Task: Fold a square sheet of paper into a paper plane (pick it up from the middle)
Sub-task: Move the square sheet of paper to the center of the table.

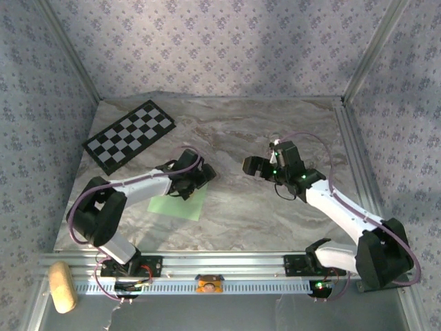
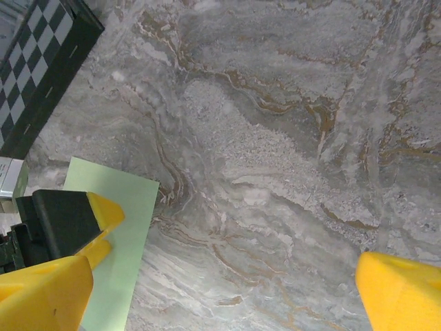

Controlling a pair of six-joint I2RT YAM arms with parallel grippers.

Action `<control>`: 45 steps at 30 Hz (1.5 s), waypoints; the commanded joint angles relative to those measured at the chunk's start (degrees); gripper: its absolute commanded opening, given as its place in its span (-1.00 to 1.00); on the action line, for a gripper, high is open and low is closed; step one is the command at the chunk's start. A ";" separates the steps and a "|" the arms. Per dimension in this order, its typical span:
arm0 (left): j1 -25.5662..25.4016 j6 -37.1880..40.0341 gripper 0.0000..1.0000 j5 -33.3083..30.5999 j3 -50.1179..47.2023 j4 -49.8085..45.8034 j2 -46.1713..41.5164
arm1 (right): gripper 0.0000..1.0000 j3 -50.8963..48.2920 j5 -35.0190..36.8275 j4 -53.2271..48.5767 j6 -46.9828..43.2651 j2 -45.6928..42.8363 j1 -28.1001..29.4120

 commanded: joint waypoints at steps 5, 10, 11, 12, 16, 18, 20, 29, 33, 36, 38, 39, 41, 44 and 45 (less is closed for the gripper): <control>0.39 15.52 0.99 -13.49 3.99 -9.21 -7.43 | 0.99 -3.68 -5.67 7.88 4.00 -4.01 -2.84; 3.41 29.85 0.99 -9.46 2.35 -12.33 -8.41 | 0.99 -2.31 -9.67 9.05 5.22 0.23 -3.07; 4.52 31.96 1.00 -6.24 2.37 -13.10 -7.79 | 0.99 -1.79 -11.85 9.23 4.72 1.23 -2.98; 5.76 34.02 0.99 -3.04 2.27 -13.69 -7.35 | 0.99 -0.81 -13.82 9.10 4.32 2.39 -2.69; 7.39 39.02 0.99 4.02 1.54 -14.34 -6.45 | 0.99 0.37 -13.81 9.33 4.74 5.18 -0.29; 7.52 39.94 0.99 5.90 1.97 -14.72 -5.93 | 0.99 0.43 -11.82 8.81 5.75 5.93 0.40; 7.48 39.21 0.97 6.16 3.05 -16.05 -4.71 | 0.99 -0.41 -8.63 8.93 6.89 6.06 0.89; 6.13 36.33 0.94 9.31 3.80 -16.43 1.34 | 0.99 0.21 -9.22 8.70 5.85 6.37 1.28; 5.64 33.82 0.99 9.47 2.92 -15.67 2.20 | 0.99 -0.04 -7.95 8.09 5.98 6.22 1.47; 4.75 31.16 0.99 9.62 2.65 -15.12 2.84 | 0.99 -1.02 -7.11 8.90 6.80 6.22 1.47; 3.63 27.88 0.99 8.51 2.10 -14.30 2.95 | 0.99 -1.45 -6.20 8.86 7.66 6.16 1.47; 3.07 26.52 0.99 8.13 1.72 -13.64 2.96 | 0.99 -1.64 -5.86 8.83 7.88 6.15 1.47; 1.99 22.96 0.99 7.37 0.92 -11.96 3.09 | 0.99 -1.84 -5.68 8.64 7.91 6.11 1.47; 0.86 17.00 0.99 7.53 0.51 -8.88 4.06 | 0.99 -2.05 -4.90 8.15 7.98 5.83 1.39; 0.36 15.27 0.99 7.53 0.69 -8.03 4.54 | 0.99 -2.15 -4.43 8.15 8.11 5.74 1.38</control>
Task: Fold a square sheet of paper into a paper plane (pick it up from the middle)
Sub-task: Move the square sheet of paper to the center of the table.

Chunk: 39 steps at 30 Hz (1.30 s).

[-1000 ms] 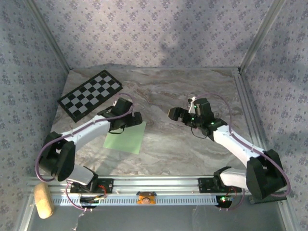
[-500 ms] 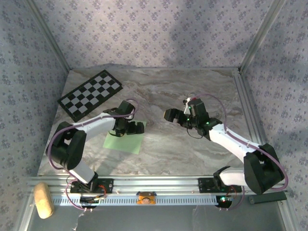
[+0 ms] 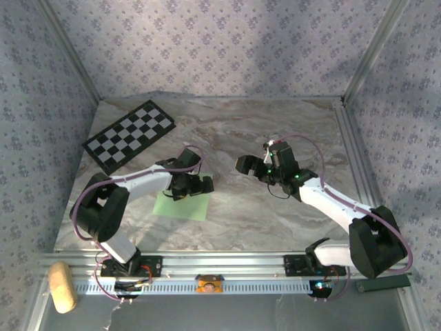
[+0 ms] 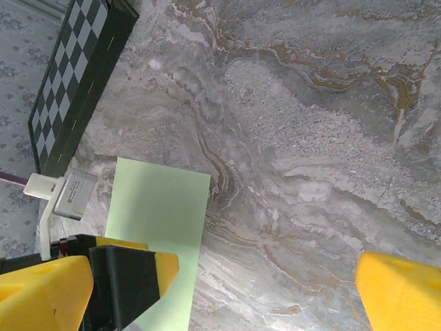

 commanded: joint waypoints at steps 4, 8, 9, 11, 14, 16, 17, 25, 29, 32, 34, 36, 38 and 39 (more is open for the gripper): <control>-3.52 -13.68 0.99 -1.86 0.43 6.01 3.22 | 0.99 -0.98 4.22 -1.45 1.73 -0.65 0.10; -4.31 -13.60 0.99 -2.02 5.49 6.33 6.73 | 0.99 -3.36 9.84 0.43 3.46 -2.54 -0.18; -4.39 -13.07 0.99 -1.90 6.80 5.89 7.61 | 0.98 -3.77 10.98 0.93 3.68 -3.12 -0.29; -4.76 -11.56 0.98 -1.57 9.44 5.32 9.51 | 0.99 -4.23 13.75 0.31 4.05 -4.46 -0.61; -4.99 -9.79 0.98 -0.79 12.45 4.33 11.86 | 0.99 -3.23 16.07 -3.23 4.55 -5.09 -1.65; -5.14 -9.59 0.98 -0.19 13.72 3.84 12.97 | 0.99 -2.82 15.41 -4.61 4.27 -5.18 -2.64; -5.34 -10.10 0.97 -0.13 14.00 3.73 13.28 | 0.99 -2.81 14.89 -4.86 4.24 -5.18 -3.08; -6.65 -13.38 0.95 0.04 14.31 4.73 12.55 | 0.99 -3.55 15.15 -6.11 6.92 -5.92 -4.19; -7.12 -10.16 0.99 -4.02 14.48 3.58 8.71 | 0.99 -3.48 14.79 -5.43 6.42 -6.82 -4.37; -7.10 -6.24 0.99 -7.09 14.78 2.20 5.06 | 0.99 -3.32 17.44 -6.84 7.78 -8.41 -4.28; -7.12 -3.39 0.99 -10.62 15.57 -0.15 2.89 | 0.99 -4.56 18.17 -5.01 7.80 -9.74 -4.28; -7.05 -1.27 0.99 -15.43 15.43 -1.78 0.71 | 0.99 -5.43 18.17 -2.96 7.31 -10.98 -4.29; -6.88 -0.15 1.00 -19.41 13.99 -2.31 -1.93 | 0.99 -5.74 17.60 -2.04 6.31 -11.66 -4.28; -6.52 0.37 1.00 -20.07 13.16 -1.98 -3.03 | 0.99 -5.49 17.09 -1.97 5.66 -11.77 -4.28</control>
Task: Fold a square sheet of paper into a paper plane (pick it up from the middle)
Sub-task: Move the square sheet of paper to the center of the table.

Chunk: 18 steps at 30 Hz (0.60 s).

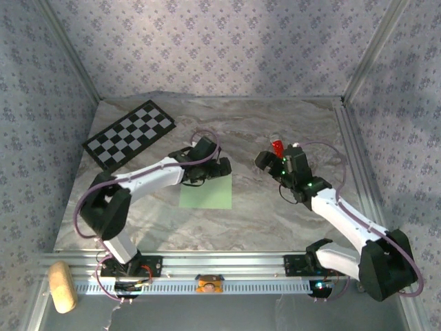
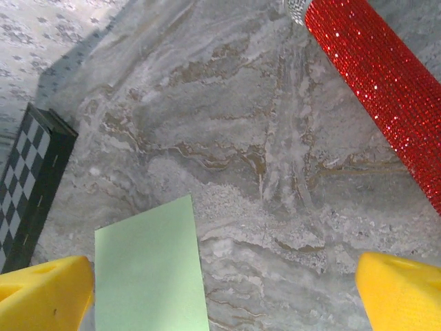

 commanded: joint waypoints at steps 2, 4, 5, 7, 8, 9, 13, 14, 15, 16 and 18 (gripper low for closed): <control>1.98 4.15 0.99 -7.01 -2.86 -1.71 -5.80 | 0.99 -0.09 -0.93 1.84 -2.67 -0.98 -0.30; 4.51 4.54 0.99 -3.10 -5.50 0.13 -7.31 | 0.99 0.25 -3.97 2.79 -5.11 -0.59 -0.30; 6.13 4.79 1.00 0.56 -6.76 1.19 -7.66 | 0.99 0.39 -5.28 3.18 -5.93 -0.21 -0.22; 9.38 5.95 0.96 7.43 -8.14 1.82 -7.32 | 0.99 1.14 -7.07 2.90 -6.45 1.07 -0.21; 10.29 6.45 0.92 9.08 -8.51 1.76 -7.17 | 0.97 1.42 -7.75 2.85 -6.81 1.60 -0.17; 10.73 7.26 0.90 9.86 -8.84 1.42 -7.23 | 0.93 1.81 -8.96 2.94 -7.04 2.46 -0.13; 10.91 10.23 0.89 9.90 -7.10 -2.64 -6.37 | 0.89 3.15 -11.52 2.54 -7.27 5.12 0.47; 10.90 10.80 0.89 9.68 -6.25 -4.05 -5.78 | 0.89 3.47 -11.24 2.27 -7.18 5.77 0.80; 10.87 11.32 0.87 9.77 -5.67 -4.84 -5.26 | 0.89 3.81 -11.05 1.96 -7.18 6.45 0.99; 10.83 11.61 0.86 9.97 -5.08 -5.53 -4.44 | 0.89 4.16 -11.10 1.66 -7.09 7.24 1.14; 10.66 11.87 0.84 10.41 -4.19 -6.50 -2.97 | 0.89 5.02 -11.38 0.97 -7.10 8.47 1.45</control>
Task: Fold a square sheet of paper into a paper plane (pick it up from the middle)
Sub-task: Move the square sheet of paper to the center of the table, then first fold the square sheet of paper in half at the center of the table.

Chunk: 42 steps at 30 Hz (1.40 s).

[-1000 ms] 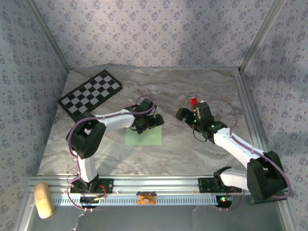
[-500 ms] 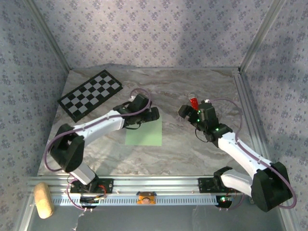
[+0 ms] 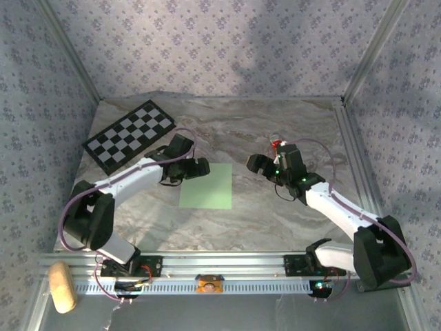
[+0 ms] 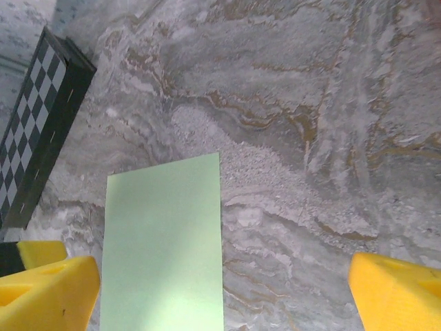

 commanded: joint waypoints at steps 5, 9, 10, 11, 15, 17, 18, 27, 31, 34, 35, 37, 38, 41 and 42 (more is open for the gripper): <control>-2.10 3.45 0.82 1.18 6.21 -6.90 6.51 | 0.88 3.62 -1.38 -3.05 -0.91 3.05 1.07; -3.61 3.69 0.82 -0.95 10.40 -10.88 10.52 | 0.88 3.44 -1.81 -3.34 -1.02 3.59 1.04; -3.97 3.70 0.82 -1.43 11.37 -11.73 11.48 | 0.88 3.55 -1.93 -3.42 -1.06 3.73 1.06; -4.18 3.67 0.82 -1.68 12.31 -12.45 12.39 | 0.88 3.64 -2.03 -3.67 -1.18 3.86 1.04; -5.06 3.34 0.82 -1.89 14.74 -14.21 15.12 | 0.88 4.22 -2.21 -4.50 -1.52 4.54 1.00; -5.27 2.95 0.82 -2.27 15.84 -15.33 16.51 | 0.88 4.39 -2.51 -4.59 -1.56 4.97 1.00; -5.43 2.79 0.82 -2.49 16.50 -15.96 17.26 | 0.88 4.43 -2.65 -4.74 -1.61 5.17 1.00; -6.61 2.44 0.83 -5.20 20.98 -20.64 21.77 | 0.88 5.15 -2.65 -6.49 -1.63 5.95 0.48; -7.05 2.36 0.83 -5.98 22.85 -22.48 23.03 | 0.89 4.90 -2.64 -6.36 -1.39 5.93 0.10; -7.38 2.11 0.86 -6.96 23.86 -23.58 23.96 | 0.88 4.78 -2.71 -6.36 -1.38 5.98 -0.08; -7.33 1.91 0.86 -7.04 24.09 -23.76 24.22 | 0.88 4.78 -2.82 -6.37 -1.38 5.99 -0.16; -7.45 1.78 0.88 -6.79 24.48 -23.70 24.69 | 0.89 4.83 -2.99 -6.37 -1.31 5.99 -0.27; -7.51 1.81 0.89 -6.54 24.74 -23.70 24.85 | 0.89 4.78 -3.04 -6.37 -1.33 6.01 -0.23; -7.69 1.90 0.90 -5.74 25.19 -23.14 25.42 | 0.89 4.79 -3.24 -6.40 -1.37 6.04 -0.44; -7.79 1.87 0.90 -5.61 25.20 -22.94 25.59 | 0.89 4.91 -3.42 -6.37 -1.36 6.08 -0.41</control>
